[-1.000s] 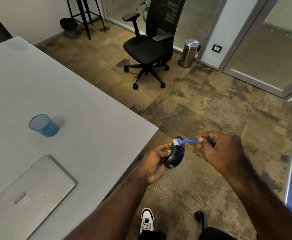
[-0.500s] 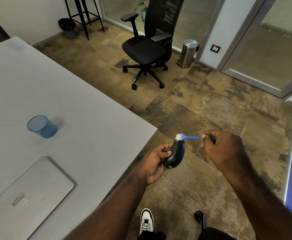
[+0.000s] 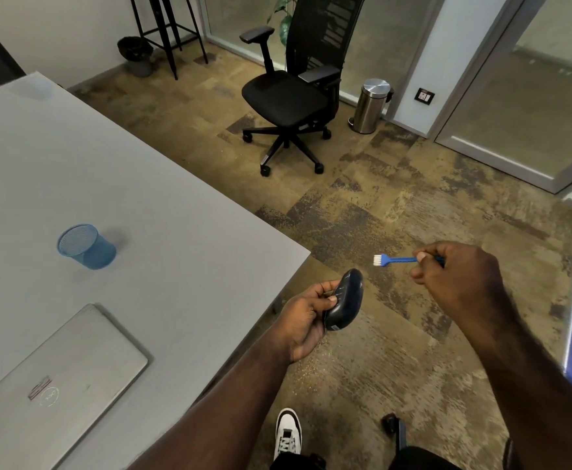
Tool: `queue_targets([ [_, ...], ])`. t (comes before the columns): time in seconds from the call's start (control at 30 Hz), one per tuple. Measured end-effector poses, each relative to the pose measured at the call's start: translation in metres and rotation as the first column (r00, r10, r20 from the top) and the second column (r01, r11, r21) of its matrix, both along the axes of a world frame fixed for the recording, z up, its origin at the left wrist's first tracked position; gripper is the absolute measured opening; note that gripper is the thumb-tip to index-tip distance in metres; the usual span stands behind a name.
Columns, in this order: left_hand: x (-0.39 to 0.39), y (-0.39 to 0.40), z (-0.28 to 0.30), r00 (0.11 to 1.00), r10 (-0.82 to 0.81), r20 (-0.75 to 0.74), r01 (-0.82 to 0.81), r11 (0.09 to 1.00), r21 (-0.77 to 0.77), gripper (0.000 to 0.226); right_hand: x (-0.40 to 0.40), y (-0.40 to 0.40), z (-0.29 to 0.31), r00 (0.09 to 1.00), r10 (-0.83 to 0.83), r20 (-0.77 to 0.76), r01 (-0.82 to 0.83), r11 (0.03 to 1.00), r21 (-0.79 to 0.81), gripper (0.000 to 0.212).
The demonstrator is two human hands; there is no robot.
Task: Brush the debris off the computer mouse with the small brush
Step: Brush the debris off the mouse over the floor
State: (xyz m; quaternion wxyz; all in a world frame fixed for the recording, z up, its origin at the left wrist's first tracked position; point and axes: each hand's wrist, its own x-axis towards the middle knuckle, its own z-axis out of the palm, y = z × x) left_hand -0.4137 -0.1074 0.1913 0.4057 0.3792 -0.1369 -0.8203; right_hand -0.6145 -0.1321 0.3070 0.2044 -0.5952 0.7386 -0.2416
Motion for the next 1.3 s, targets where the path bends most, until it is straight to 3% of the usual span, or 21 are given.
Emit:
queue_targets([
  [0.13, 0.001, 0.002, 0.0, 0.99, 0.058, -0.131, -0.053, 0.998, 0.043, 0.038, 0.003, 0.006, -0.002, 0.963, 0.088, 0.253, -0.101, 0.994, 0.037, 0.017],
  [0.33, 0.005, 0.005, -0.002, 0.974, 0.083, -0.209, -0.068, 0.995, 0.08, 0.041, -0.003, 0.008, -0.016, 0.997, 0.024, 0.069, -0.022, 0.999, -0.03, 0.014],
  [0.43, 0.007, 0.004, -0.007, 0.967, 0.098, -0.235, -0.082, 0.994, 0.079, 0.043, -0.004, 0.007, -0.014, 0.983, 0.019, 0.181, -0.006, 0.997, -0.076, 0.013],
  [0.5, 0.007, 0.003, -0.009, 0.96, 0.099, -0.263, -0.081, 0.994, 0.079, 0.044, 0.002, 0.01, -0.014, 0.97, 0.078, 0.228, -0.056, 0.993, -0.102, 0.014],
  [0.63, 0.008, 0.002, -0.008, 0.944, 0.124, -0.307, -0.099, 0.991, 0.095, 0.038, 0.011, 0.025, -0.015, 0.954, 0.291, 0.066, -0.28, 0.95, -0.135, 0.017],
  [0.73, 0.011, 0.001, -0.007, 0.936, 0.149, -0.317, -0.127, 0.988, 0.09, 0.038, 0.01, 0.031, -0.014, 0.905, 0.419, 0.072, -0.411, 0.905, -0.107, 0.016],
  [0.87, 0.011, -0.002, -0.004, 0.942, 0.116, -0.314, -0.099, 0.993, 0.071, 0.038, 0.009, 0.028, -0.014, 0.92, 0.386, 0.072, -0.365, 0.909, -0.201, 0.018],
  [1.1, 0.009, -0.002, -0.004, 0.939, 0.092, -0.33, -0.074, 0.995, 0.066, 0.036, -0.001, 0.012, -0.02, 0.975, 0.21, -0.076, -0.222, 0.937, -0.271, 0.019],
  [1.3, 0.009, -0.005, -0.003, 0.943, 0.11, -0.313, -0.091, 0.993, 0.076, 0.036, 0.002, 0.019, -0.018, 0.904, 0.42, -0.083, -0.428, 0.878, -0.216, 0.017],
])
